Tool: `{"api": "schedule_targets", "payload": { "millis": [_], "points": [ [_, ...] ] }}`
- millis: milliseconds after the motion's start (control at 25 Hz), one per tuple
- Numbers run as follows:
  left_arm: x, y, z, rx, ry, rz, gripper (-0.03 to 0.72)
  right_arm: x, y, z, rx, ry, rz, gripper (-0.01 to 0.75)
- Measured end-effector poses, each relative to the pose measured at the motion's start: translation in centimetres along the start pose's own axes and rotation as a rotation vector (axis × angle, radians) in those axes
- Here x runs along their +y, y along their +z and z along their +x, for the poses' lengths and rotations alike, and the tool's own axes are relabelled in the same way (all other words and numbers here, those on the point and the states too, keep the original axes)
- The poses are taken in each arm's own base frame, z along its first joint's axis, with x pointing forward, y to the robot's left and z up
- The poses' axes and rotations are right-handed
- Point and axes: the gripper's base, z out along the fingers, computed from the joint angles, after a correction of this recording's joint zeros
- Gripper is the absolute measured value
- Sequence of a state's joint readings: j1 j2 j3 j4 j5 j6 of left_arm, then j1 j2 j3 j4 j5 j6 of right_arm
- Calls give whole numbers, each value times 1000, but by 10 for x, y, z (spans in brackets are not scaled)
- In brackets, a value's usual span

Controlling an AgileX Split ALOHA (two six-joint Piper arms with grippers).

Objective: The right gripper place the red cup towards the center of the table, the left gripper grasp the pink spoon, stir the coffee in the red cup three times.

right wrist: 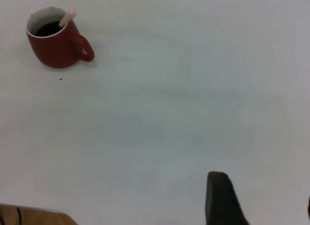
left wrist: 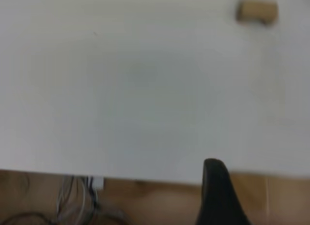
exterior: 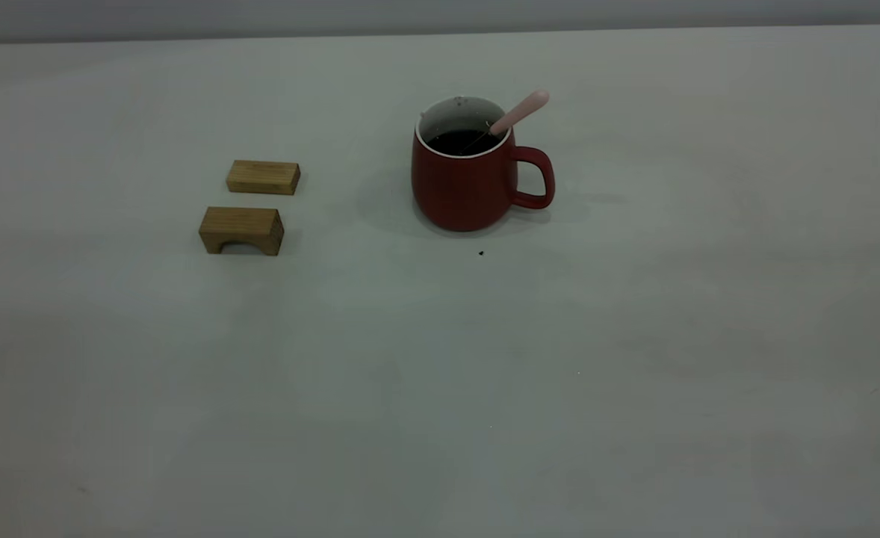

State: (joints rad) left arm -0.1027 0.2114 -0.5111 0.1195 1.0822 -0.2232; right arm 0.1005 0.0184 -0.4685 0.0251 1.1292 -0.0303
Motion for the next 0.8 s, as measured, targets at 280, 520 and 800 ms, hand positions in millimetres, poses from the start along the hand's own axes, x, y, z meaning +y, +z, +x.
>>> {"api": "schedule_targets", "payload": {
  "millis": [280, 520, 800],
  "points": [
    [7, -21, 23, -193, -79, -56, 517, 0, 0, 0, 0, 0, 0, 460],
    [8, -21, 29, -186, -82, -57, 517, 0, 0, 0, 0, 0, 0, 460],
    [8, -21, 32, -153, -84, -62, 517, 0, 0, 0, 0, 0, 0, 460]
  ]
}}
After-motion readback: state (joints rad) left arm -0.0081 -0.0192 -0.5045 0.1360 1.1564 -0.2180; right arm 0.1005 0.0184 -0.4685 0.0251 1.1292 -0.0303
